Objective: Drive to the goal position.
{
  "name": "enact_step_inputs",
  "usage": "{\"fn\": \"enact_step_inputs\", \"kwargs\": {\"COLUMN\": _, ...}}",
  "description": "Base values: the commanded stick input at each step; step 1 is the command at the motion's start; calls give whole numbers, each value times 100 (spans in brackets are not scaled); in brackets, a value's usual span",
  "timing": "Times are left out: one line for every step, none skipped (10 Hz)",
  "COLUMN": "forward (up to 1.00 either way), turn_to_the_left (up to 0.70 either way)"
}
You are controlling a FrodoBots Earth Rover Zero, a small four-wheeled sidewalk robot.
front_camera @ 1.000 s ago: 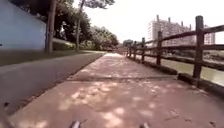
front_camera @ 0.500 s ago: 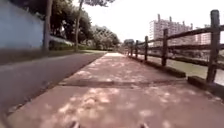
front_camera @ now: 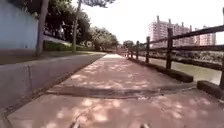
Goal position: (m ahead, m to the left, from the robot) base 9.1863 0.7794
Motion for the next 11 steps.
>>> {"fn": "enact_step_inputs", "kwargs": {"forward": 70, "turn_to_the_left": 0}}
{"fn": "enact_step_inputs", "kwargs": {"forward": 70, "turn_to_the_left": 0}}
{"fn": "enact_step_inputs", "kwargs": {"forward": 70, "turn_to_the_left": 0}}
{"fn": "enact_step_inputs", "kwargs": {"forward": 70, "turn_to_the_left": 0}}
{"fn": "enact_step_inputs", "kwargs": {"forward": 70, "turn_to_the_left": 0}}
{"fn": "enact_step_inputs", "kwargs": {"forward": 70, "turn_to_the_left": 0}}
{"fn": "enact_step_inputs", "kwargs": {"forward": 70, "turn_to_the_left": 0}}
{"fn": "enact_step_inputs", "kwargs": {"forward": 70, "turn_to_the_left": 0}}
{"fn": "enact_step_inputs", "kwargs": {"forward": 70, "turn_to_the_left": 0}}
{"fn": "enact_step_inputs", "kwargs": {"forward": 70, "turn_to_the_left": -6}}
{"fn": "enact_step_inputs", "kwargs": {"forward": 70, "turn_to_the_left": -24}}
